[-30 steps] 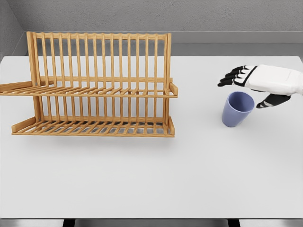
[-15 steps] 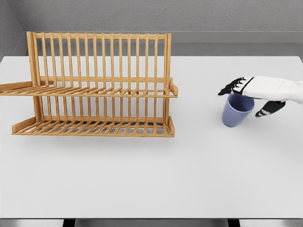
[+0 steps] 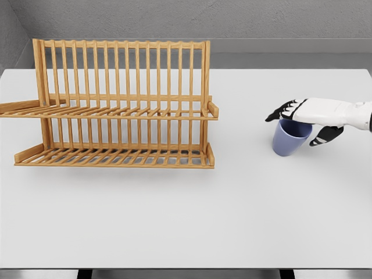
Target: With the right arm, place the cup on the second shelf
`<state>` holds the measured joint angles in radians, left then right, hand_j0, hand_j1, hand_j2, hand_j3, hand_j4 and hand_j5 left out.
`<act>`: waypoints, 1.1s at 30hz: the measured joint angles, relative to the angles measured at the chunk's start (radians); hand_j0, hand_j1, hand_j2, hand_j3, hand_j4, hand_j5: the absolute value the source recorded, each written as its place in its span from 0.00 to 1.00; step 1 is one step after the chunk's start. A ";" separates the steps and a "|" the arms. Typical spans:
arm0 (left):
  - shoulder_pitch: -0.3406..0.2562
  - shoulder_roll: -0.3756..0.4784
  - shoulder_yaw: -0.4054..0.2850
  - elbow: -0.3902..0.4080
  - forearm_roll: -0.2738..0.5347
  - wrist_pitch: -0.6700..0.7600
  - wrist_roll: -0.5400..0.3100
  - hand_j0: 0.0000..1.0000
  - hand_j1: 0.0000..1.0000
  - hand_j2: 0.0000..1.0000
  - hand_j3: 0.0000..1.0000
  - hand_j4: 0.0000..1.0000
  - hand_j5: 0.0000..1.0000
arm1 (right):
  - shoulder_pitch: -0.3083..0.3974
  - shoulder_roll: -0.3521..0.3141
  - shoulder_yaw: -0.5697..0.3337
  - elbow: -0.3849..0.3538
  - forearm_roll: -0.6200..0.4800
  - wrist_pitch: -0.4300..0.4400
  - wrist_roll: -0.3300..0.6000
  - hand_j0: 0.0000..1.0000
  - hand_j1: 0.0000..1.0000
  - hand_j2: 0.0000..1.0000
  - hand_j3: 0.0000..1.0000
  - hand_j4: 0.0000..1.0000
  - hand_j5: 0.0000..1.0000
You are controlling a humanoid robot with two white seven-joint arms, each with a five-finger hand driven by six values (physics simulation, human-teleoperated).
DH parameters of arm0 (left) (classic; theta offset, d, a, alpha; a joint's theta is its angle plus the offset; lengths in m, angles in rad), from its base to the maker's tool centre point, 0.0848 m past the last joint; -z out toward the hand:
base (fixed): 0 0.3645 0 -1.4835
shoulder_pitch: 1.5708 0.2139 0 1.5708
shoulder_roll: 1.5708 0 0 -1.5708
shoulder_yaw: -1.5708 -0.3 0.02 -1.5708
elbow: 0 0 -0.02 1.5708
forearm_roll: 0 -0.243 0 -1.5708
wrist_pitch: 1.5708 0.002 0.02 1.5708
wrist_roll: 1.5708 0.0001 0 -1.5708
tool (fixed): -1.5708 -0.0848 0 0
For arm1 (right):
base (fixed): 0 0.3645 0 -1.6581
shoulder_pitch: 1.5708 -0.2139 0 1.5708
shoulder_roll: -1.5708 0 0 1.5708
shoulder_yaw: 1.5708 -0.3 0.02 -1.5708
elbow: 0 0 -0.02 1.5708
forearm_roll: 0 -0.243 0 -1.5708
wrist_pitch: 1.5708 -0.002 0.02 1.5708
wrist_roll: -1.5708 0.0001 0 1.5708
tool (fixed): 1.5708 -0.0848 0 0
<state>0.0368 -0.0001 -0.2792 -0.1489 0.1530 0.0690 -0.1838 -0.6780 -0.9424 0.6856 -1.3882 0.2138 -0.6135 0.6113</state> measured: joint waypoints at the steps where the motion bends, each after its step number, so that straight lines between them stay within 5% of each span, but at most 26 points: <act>1: 0.000 0.000 0.000 0.000 0.000 0.000 0.000 1.00 1.00 1.00 1.00 1.00 1.00 | 0.000 0.000 0.000 -0.001 0.000 0.000 0.000 0.76 0.76 0.76 0.76 0.76 0.76; 11: 0.000 0.000 0.000 0.000 0.000 0.000 0.000 1.00 1.00 1.00 1.00 1.00 1.00 | 0.000 0.000 -0.001 -0.006 0.000 0.000 0.000 0.60 0.60 0.60 0.60 0.60 0.60; 33: 0.000 0.000 0.000 0.000 0.000 0.000 0.000 1.00 1.00 1.00 1.00 1.00 1.00 | -0.087 0.005 -0.042 -0.008 -0.004 0.000 0.000 0.61 0.61 0.61 0.61 0.61 0.61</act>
<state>0.0368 0.0000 -0.2792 -0.1489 0.1530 0.0690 -0.1838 -0.7655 -0.9370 0.6440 -1.3958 0.2094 -0.6139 0.6115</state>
